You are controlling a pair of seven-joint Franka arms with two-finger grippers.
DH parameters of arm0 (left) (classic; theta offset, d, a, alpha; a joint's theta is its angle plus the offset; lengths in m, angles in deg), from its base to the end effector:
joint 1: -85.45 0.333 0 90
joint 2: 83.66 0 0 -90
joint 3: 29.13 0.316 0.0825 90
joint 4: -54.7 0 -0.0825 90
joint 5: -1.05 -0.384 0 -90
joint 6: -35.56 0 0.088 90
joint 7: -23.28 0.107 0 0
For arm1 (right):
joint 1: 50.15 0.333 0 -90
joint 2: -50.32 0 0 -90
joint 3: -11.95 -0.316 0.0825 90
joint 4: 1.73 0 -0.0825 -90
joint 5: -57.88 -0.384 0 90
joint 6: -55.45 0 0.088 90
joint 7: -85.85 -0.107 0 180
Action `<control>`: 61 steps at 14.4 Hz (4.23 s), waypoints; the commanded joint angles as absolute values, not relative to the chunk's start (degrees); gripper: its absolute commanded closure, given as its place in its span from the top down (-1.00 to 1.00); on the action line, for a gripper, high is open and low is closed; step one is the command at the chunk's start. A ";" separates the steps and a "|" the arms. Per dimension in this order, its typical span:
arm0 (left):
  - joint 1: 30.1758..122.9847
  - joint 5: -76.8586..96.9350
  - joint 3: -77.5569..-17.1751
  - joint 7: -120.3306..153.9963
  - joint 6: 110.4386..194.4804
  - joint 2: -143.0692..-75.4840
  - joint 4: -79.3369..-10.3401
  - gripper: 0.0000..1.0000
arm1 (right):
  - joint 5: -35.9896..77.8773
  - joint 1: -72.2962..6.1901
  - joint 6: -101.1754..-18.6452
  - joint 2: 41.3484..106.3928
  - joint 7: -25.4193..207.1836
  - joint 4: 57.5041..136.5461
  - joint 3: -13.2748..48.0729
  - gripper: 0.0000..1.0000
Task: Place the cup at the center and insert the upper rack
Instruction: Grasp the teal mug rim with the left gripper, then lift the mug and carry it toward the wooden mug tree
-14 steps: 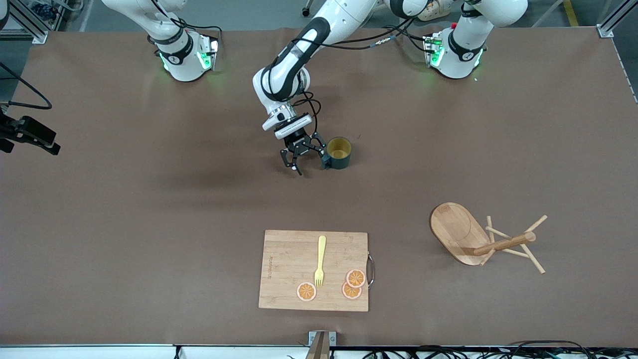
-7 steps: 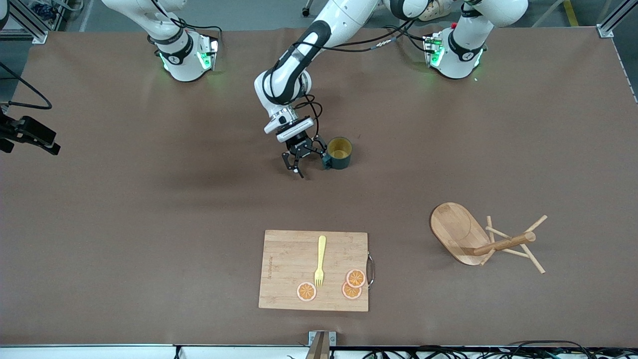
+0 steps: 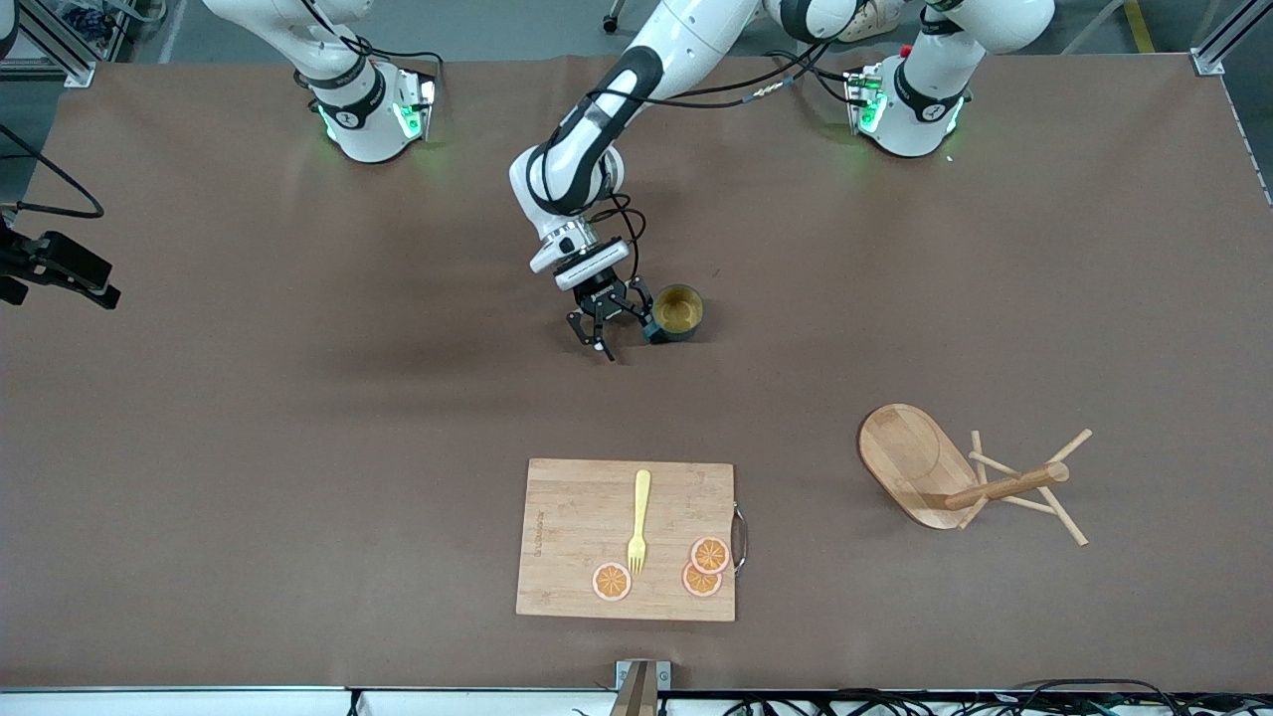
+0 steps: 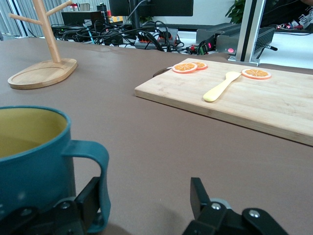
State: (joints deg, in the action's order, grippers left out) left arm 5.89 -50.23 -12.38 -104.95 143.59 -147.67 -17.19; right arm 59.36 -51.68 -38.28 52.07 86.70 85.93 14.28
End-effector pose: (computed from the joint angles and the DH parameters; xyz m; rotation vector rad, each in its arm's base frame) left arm 0.3325 -0.6271 0.0986 -2.3484 -0.6129 -1.4796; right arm 0.5696 -0.0407 0.6328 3.1083 -0.0805 0.1155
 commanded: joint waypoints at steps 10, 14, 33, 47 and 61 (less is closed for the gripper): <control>6.09 -50.90 -12.16 -104.51 144.19 -148.08 -16.32 -0.81 | 60.51 -51.29 -38.60 50.85 87.26 87.04 14.50 1.00; 6.09 -50.37 -12.25 -104.33 144.19 -147.47 -16.32 -1.00 | 60.51 -51.29 -38.42 50.85 87.34 87.04 14.50 1.00; 17.85 -23.40 -12.17 -88.26 143.31 -118.65 -17.28 -1.00 | 60.25 -51.38 -38.60 50.85 87.26 87.04 14.50 1.00; 34.90 6.73 -12.34 -70.87 143.93 -105.46 -22.82 -1.00 | 59.46 -51.29 -38.86 50.85 86.99 87.04 14.50 1.00; 56.17 37.07 -12.43 -47.48 144.02 -101.50 -27.91 -0.99 | 59.11 -51.38 -40.00 51.20 86.99 87.04 14.50 1.00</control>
